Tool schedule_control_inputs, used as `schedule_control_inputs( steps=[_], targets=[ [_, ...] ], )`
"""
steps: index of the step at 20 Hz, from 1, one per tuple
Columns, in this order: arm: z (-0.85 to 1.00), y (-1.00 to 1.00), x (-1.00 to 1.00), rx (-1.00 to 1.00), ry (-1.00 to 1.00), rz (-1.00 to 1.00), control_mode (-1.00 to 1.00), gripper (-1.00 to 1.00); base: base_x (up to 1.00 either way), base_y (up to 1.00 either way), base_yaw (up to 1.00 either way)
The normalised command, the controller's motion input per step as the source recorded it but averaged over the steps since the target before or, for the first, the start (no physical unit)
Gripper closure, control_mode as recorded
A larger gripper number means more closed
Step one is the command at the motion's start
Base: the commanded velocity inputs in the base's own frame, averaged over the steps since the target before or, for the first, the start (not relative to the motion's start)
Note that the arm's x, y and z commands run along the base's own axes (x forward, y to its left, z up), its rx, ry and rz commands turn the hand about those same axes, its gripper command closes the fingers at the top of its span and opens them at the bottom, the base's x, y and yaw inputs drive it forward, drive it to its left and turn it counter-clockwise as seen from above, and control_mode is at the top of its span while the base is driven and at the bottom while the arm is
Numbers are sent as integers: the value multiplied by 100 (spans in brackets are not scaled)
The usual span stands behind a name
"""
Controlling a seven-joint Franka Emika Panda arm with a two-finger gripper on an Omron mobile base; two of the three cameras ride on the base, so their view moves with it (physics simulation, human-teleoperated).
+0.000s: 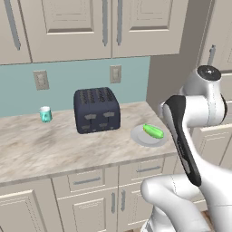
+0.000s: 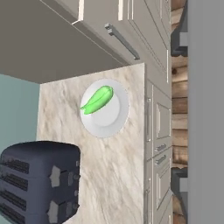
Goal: Pick the corn from the counter and place it in the microwave. Then turn on the microwave.
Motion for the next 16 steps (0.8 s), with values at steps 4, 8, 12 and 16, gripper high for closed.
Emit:
schedule_control_inputs(
  steps=[4,8,12,16],
  targets=[
    [-16,0,0,-7,3,3,-100,-100,0,0,0],
    [-16,0,0,-8,3,3,-100,-100,0,0,0],
    [-17,0,4,-9,1,6,-100,-100,0,0,0],
    [-16,0,13,-8,3,8,-100,-100,0,0,0]
  ],
)
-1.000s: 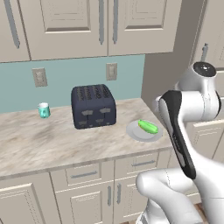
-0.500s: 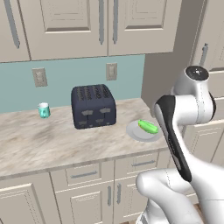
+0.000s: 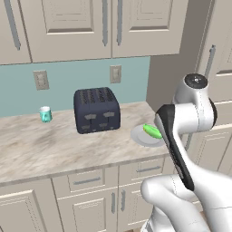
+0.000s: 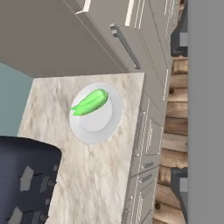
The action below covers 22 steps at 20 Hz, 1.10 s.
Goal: Pick the corn from the counter and place it in the microwave. Then turn on the microwave.
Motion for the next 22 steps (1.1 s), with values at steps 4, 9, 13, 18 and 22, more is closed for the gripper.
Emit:
schedule_control_inputs(
  steps=[4,9,13,18,22],
  targets=[
    [-14,0,15,-6,2,9,-100,-100,0,0,0],
    [-14,0,13,-5,0,10,-100,-100,0,0,0],
    [-11,0,11,-4,0,7,-100,-100,0,0,0],
    [-10,-4,12,-3,0,4,-100,-100,0,0,0],
    [-9,-7,13,-3,0,1,-100,-100,0,0,0]
  ],
)
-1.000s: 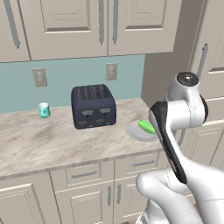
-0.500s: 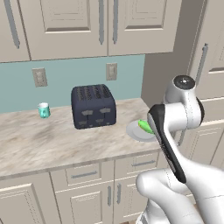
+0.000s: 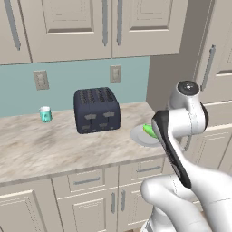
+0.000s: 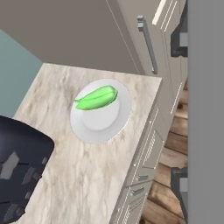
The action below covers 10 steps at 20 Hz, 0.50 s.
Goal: Pick the corn from the counter and place it in the microwave. Then turn on the microwave.
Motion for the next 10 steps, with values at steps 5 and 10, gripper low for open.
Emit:
schedule_control_inputs(
  steps=[5,10],
  targets=[
    [-9,-6,15,-2,0,1,-100,-100,0,0,0],
    [-12,-9,10,-1,0,0,-100,-100,0,0,0]
  ],
)
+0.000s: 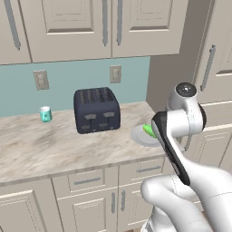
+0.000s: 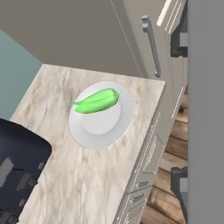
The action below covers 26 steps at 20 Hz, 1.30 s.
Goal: Pick the corn from the counter and place it in the microwave. Then turn on the microwave.
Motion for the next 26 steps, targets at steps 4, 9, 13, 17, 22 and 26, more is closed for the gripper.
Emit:
schedule_control_inputs(
  steps=[4,9,13,17,22,26],
  targets=[
    [-17,-7,9,0,0,1,-100,-100,0,0,0],
    [-19,-3,9,0,0,1,-100,-100,0,0,0],
    [-17,-2,10,0,0,2,-100,-100,0,0,0],
    [-15,-4,14,0,0,2,-100,-100,0,0,0],
    [-12,-7,14,0,0,2,-100,-100,0,0,0],
    [-14,-6,13,0,0,1,-100,-100,0,0,0]
  ],
)
